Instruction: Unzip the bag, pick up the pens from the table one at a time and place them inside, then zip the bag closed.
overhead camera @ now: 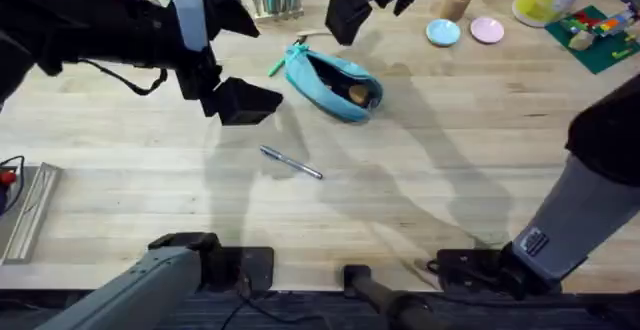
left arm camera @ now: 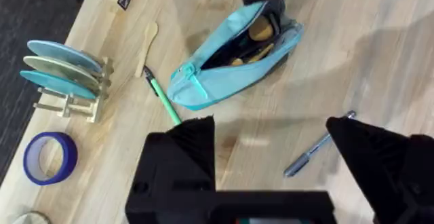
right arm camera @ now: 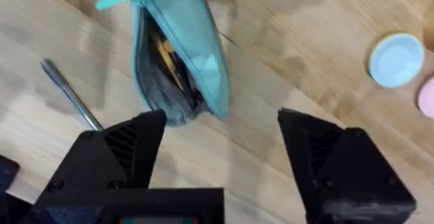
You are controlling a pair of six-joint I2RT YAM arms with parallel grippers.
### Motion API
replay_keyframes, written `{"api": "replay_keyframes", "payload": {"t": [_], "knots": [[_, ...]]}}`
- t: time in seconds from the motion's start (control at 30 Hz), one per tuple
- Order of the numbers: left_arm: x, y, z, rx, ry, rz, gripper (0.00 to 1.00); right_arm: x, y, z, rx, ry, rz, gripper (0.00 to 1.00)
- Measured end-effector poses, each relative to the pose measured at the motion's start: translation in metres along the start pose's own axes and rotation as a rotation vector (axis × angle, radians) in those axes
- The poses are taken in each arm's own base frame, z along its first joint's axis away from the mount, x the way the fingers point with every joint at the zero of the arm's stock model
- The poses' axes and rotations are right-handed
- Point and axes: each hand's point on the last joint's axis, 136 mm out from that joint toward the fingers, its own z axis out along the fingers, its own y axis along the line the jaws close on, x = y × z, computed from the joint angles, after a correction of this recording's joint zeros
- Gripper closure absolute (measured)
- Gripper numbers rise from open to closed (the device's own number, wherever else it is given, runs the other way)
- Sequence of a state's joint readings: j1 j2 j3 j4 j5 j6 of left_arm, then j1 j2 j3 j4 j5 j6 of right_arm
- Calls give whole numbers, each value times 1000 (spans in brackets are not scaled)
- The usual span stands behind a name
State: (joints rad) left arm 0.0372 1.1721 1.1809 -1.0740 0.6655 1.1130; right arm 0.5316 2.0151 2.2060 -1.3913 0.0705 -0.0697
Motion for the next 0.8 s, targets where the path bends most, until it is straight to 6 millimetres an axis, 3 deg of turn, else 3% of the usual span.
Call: {"api": "replay_keyframes", "payload": {"t": [0.3,0.37,0.4,0.47,0.67,0.8], "knots": [[0,0,0,0,0,0,7,8,-10,-27,46,-24,1,3],[0,0,0,0,0,0,7,9,-15,-44,52,-64,12,3],[0,0,0,0,0,0,8,16,-25,-72,66,-124,39,4],[0,0,0,0,0,0,7,21,-35,-92,79,-168,65,4],[0,0,0,0,0,0,7,37,-56,-140,107,-285,131,3],[0,0,0,0,0,0,8,45,-62,-160,109,-358,157,3]]}}
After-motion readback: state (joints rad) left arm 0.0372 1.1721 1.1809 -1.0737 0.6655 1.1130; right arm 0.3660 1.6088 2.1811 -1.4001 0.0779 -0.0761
